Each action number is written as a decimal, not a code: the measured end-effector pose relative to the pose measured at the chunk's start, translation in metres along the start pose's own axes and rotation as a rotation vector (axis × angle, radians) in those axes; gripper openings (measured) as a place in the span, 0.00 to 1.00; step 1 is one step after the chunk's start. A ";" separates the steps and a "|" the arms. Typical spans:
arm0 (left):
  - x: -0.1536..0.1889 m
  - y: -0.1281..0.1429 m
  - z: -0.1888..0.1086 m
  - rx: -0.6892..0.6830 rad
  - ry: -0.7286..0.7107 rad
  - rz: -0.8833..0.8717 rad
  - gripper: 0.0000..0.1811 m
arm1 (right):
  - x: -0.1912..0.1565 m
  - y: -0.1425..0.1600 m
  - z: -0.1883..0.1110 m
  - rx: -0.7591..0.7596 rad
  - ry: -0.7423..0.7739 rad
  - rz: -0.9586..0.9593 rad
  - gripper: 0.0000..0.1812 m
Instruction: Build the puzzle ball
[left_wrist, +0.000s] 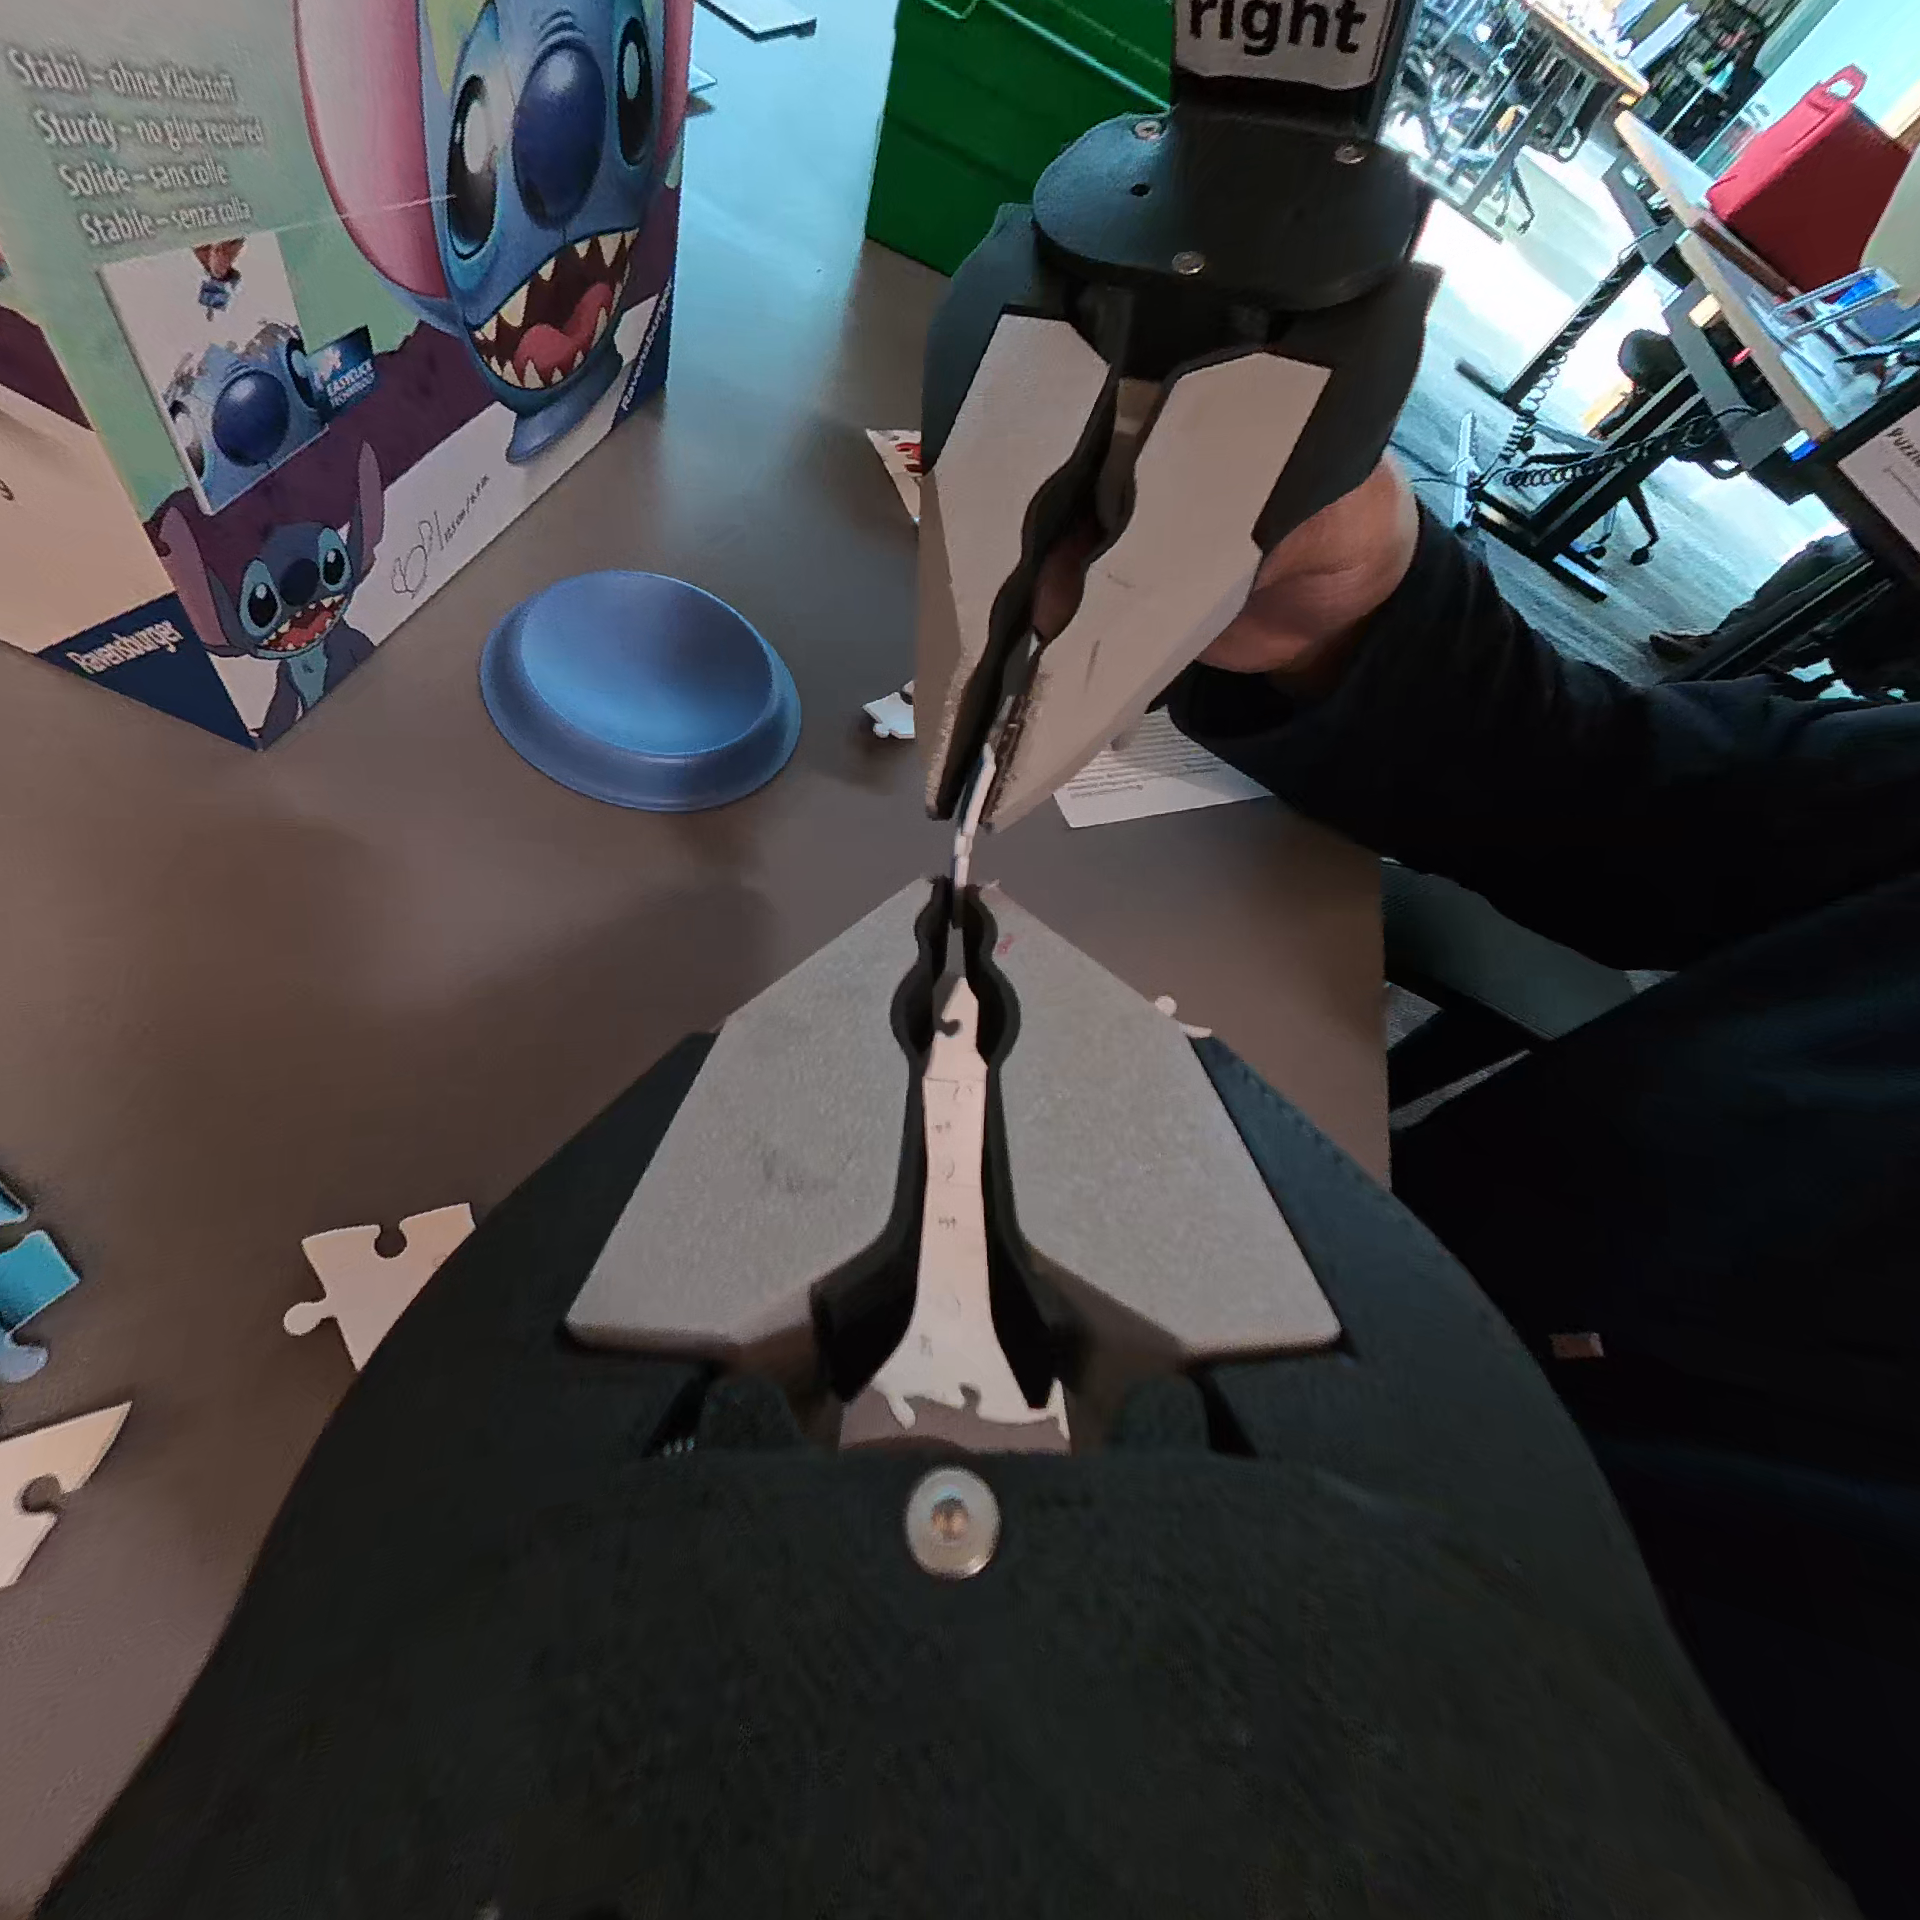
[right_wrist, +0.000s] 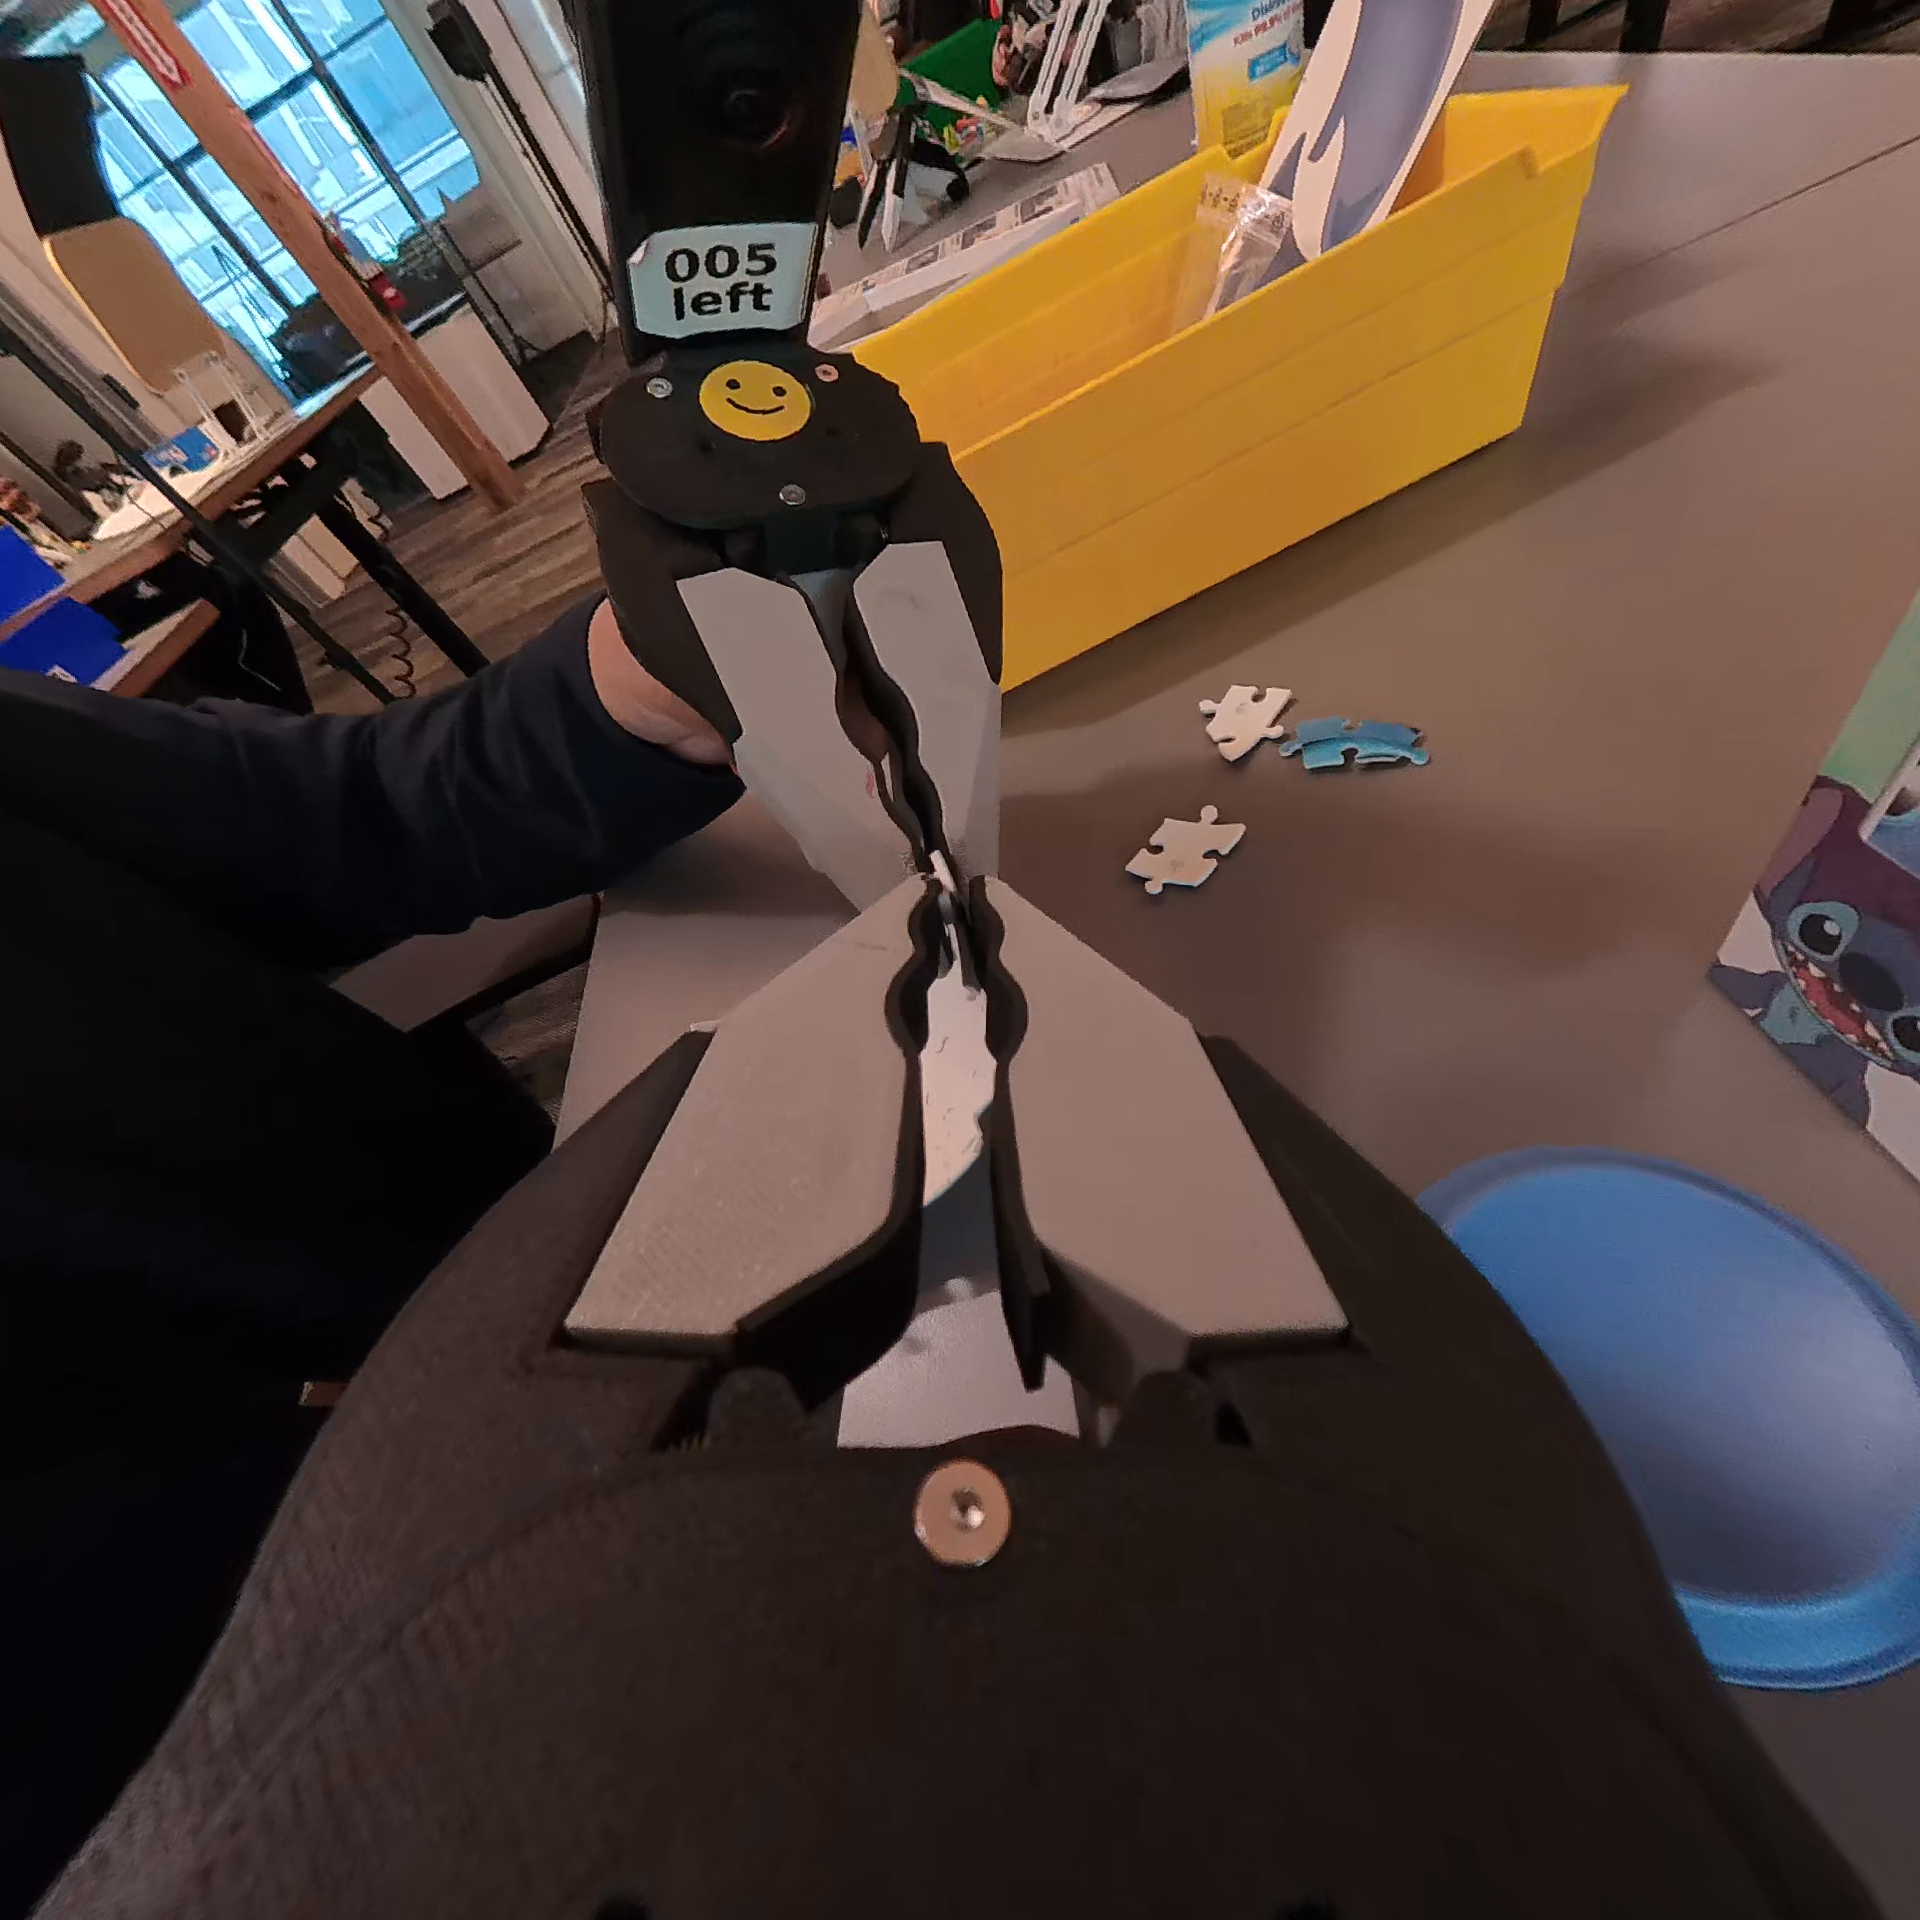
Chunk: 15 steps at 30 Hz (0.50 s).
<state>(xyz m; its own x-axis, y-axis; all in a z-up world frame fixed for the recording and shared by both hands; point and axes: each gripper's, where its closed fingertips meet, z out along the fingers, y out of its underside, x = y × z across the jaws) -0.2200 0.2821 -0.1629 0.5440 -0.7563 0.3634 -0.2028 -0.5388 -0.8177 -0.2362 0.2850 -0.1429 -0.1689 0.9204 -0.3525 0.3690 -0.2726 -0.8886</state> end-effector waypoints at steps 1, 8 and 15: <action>0.000 0.000 0.000 0.006 0.009 -0.008 0.00 | 0.001 0.000 0.000 0.001 -0.003 0.007 0.01; -0.008 0.005 -0.007 0.005 0.043 -0.137 0.19 | 0.005 0.010 -0.002 -0.056 0.001 0.023 0.00; -0.018 0.059 -0.010 -0.300 -0.031 -0.154 0.21 | 0.011 0.030 -0.005 -0.225 0.018 0.014 0.00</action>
<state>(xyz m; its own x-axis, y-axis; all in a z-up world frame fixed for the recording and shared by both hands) -0.2495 0.2603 -0.2136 0.6106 -0.6486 0.4544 -0.3449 -0.7343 -0.5847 -0.2229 0.2887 -0.1720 -0.1464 0.9225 -0.3572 0.5661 -0.2180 -0.7950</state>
